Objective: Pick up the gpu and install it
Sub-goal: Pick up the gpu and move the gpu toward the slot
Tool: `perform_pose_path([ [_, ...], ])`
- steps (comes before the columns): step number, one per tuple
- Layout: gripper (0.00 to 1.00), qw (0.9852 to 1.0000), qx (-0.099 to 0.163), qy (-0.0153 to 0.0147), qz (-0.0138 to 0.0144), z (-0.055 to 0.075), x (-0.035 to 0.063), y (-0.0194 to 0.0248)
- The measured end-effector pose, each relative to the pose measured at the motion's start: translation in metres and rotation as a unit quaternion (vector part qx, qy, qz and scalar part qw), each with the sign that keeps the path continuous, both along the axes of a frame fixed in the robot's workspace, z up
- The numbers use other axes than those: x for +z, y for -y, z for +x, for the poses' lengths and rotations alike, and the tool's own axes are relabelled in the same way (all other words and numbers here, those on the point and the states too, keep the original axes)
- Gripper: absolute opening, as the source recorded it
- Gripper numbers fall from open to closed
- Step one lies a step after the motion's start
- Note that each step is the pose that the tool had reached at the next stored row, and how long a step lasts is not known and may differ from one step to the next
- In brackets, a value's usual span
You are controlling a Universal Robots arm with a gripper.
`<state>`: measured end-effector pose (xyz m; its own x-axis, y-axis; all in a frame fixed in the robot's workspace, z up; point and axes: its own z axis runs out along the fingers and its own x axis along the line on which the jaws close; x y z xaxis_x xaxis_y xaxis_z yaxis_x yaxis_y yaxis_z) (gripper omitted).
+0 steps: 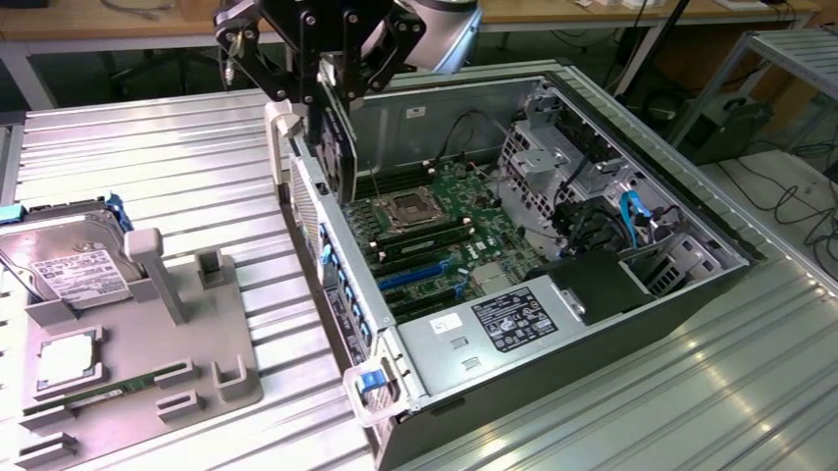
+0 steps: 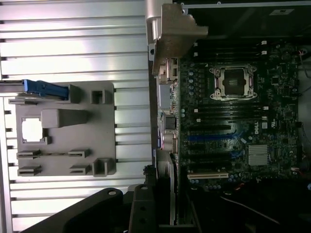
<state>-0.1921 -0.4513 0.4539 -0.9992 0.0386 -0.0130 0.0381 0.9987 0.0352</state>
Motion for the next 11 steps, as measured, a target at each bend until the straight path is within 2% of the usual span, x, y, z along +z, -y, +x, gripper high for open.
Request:
perform_pose_path([
  [11,0.27,1.0000,0.000,0.0000,0.0000,0.014,-0.0007,0.0000],
])
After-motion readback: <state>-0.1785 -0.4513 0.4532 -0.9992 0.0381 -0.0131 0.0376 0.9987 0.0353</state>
